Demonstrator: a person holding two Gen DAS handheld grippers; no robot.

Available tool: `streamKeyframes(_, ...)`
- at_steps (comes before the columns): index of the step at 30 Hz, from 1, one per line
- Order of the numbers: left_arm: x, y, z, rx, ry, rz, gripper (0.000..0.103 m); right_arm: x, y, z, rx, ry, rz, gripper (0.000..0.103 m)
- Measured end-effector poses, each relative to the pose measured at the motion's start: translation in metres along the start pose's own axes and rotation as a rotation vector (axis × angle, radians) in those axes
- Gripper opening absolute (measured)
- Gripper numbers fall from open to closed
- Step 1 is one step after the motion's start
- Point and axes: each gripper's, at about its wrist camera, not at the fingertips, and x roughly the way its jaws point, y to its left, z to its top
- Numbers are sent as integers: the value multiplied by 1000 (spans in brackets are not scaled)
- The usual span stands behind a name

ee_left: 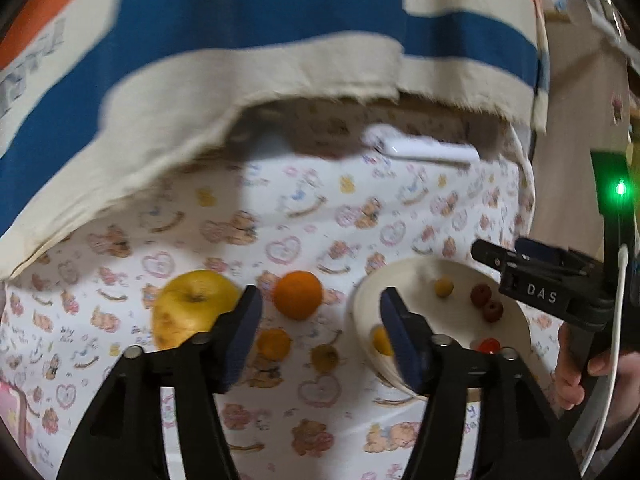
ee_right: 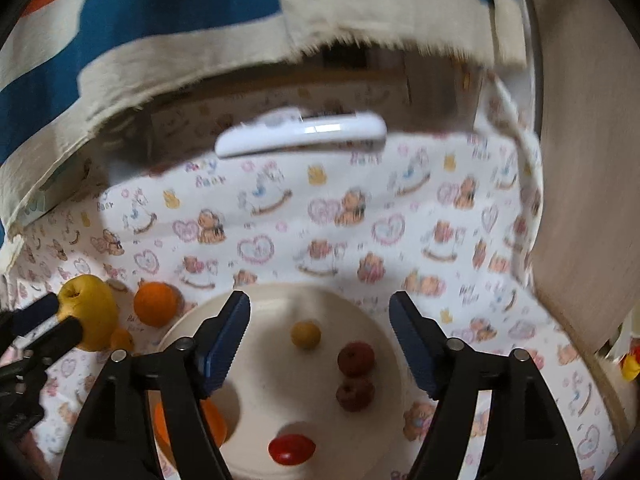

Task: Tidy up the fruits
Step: 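Move both tools toward the large yellow pomelo and the mandarin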

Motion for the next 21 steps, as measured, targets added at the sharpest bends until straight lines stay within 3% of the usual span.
streamKeyframes(2, -8, 7, -4, -10, -58, 23, 75, -4, -2, -1, 30, -40, 18, 87)
streamKeyframes(3, -12, 10, -6, -8, -88, 39, 83, -6, -2, -1, 39, -60, 22, 88)
streamKeyframes(6, -20, 17, -7, -5, -145, 58, 91, -12, -2, -1, 44, -111, 24, 90)
streamKeyframes(8, -24, 24, -6, -37, -171, 61, 101, -17, -1, -1, 55, -143, 29, 101)
streamKeyframes(21, -25, 33, -16, -20, -219, 121, 102, -30, 11, -5, 0, -224, 28, 102)
